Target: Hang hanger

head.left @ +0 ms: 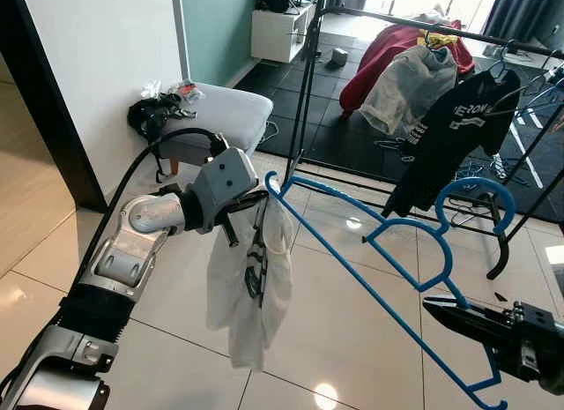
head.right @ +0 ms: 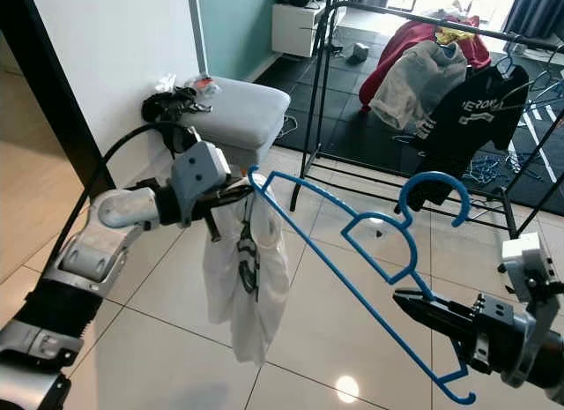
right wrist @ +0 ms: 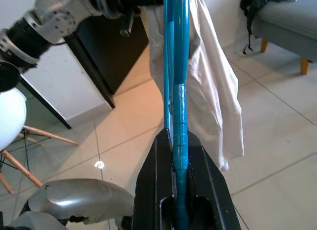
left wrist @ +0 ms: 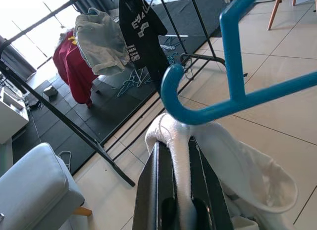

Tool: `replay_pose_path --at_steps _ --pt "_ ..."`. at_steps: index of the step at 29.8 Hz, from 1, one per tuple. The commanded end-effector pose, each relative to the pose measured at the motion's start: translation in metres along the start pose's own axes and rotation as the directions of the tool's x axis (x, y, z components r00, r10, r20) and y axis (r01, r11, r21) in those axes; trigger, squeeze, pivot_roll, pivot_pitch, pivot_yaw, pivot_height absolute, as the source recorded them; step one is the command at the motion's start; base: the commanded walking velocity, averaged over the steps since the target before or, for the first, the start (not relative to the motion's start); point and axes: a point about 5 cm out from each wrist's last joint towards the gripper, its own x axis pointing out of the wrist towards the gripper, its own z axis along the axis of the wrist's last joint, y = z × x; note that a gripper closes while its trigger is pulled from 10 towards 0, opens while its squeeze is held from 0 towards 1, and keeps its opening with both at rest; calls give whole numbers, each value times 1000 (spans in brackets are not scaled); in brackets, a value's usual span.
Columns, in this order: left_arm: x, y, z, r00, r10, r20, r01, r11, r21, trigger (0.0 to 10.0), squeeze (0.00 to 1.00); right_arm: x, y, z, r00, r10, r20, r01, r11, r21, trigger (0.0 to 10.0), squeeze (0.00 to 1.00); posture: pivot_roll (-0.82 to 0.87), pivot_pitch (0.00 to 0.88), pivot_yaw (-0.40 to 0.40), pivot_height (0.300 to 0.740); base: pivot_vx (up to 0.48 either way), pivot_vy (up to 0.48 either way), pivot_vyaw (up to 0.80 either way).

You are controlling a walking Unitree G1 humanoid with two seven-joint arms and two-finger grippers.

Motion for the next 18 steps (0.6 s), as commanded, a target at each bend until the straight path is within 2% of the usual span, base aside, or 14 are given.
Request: replay_pose_path --at_steps 1,7,18 --pt "-2 6 9 1000 6 26 -6 1000 29 10000 0 1 1 -5 1000 -14 -23 14 1000 11 10000 0 -67 106 -39 740 0 0 0" --pt "-3 10 17 999 15 46 -17 999 38 10000 0 6 -1 -17 997 -35 -64 36 999 21 10000 0 -62 104 -42 740 0 0 0" --pt "-4 13 28 996 29 82 -33 998 48 10000 0 16 -11 -20 992 -97 -84 98 995 -1 10000 0 -58 98 -43 740 0 0 0"
